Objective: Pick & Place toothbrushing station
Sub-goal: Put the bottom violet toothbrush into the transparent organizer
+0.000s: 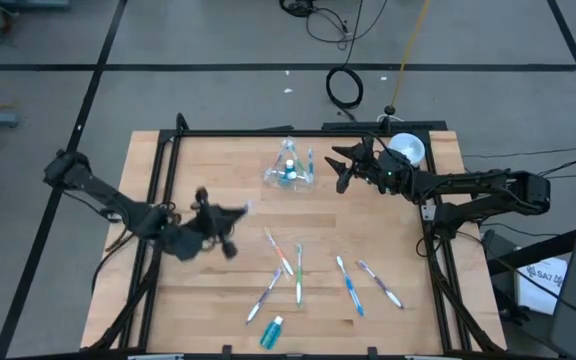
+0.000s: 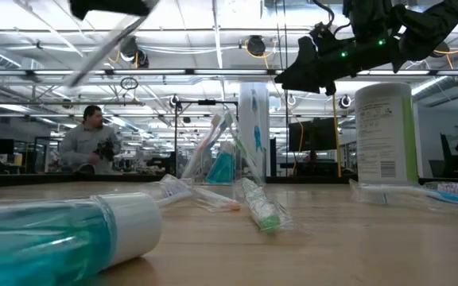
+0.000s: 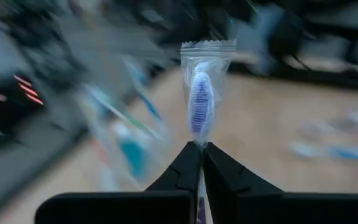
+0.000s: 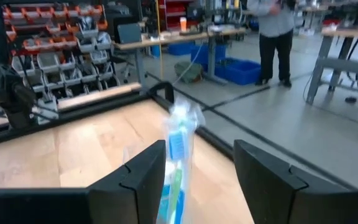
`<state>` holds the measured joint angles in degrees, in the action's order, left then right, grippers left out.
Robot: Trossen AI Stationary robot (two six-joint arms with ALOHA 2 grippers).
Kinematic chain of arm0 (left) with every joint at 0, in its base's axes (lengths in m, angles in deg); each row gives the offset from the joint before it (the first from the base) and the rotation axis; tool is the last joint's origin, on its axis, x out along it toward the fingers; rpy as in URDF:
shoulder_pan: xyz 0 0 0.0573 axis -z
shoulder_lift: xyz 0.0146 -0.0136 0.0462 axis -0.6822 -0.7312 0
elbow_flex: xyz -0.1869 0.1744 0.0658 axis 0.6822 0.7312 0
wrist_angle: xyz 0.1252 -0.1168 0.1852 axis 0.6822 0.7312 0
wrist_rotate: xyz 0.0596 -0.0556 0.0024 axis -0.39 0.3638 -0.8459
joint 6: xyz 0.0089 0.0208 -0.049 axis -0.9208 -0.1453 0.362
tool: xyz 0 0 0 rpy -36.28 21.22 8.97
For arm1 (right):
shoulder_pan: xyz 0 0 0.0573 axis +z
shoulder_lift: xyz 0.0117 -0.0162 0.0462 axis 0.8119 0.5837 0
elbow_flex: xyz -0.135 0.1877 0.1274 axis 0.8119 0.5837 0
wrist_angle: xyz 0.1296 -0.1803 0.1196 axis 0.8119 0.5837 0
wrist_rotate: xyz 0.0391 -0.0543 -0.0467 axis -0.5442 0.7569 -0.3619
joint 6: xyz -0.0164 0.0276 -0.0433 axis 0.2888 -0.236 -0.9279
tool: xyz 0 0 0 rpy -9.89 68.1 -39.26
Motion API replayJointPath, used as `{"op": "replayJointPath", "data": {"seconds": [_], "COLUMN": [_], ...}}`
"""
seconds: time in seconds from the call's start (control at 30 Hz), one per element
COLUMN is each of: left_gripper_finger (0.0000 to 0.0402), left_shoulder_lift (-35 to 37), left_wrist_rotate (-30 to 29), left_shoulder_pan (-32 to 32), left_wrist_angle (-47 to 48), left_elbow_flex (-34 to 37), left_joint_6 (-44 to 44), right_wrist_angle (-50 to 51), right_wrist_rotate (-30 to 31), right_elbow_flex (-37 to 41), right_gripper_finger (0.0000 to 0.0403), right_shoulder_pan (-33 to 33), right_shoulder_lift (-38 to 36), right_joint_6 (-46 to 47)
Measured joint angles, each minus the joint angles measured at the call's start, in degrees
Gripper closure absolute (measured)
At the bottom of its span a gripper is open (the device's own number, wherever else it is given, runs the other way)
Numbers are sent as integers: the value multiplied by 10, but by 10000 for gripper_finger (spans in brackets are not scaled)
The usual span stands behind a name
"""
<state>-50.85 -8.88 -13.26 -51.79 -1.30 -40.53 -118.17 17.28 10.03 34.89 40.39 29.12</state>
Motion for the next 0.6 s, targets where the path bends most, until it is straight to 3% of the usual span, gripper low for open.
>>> {"op": "replayJointPath", "data": {"seconds": [0.07,0.13,0.33,0.6], "left_gripper_finger": [394,397,391,391], "left_shoulder_lift": [6,6,-28,-110], "left_wrist_rotate": [-22,-4,280,344], "left_shoulder_pan": [-35,-79,-227,-369], "left_wrist_angle": [-72,-144,-262,-394], "left_elbow_flex": [0,0,0,0], "left_joint_6": [-84,-152,-218,-262], "right_wrist_angle": [16,28,51,52], "right_wrist_rotate": [0,0,0,0], "right_elbow_flex": [0,0,0,0], "right_gripper_finger": [222,222,222,222], "right_shoulder_pan": [0,0,0,0], "right_shoulder_lift": [0,0,0,0], "right_joint_6": [6,12,16,16]}}
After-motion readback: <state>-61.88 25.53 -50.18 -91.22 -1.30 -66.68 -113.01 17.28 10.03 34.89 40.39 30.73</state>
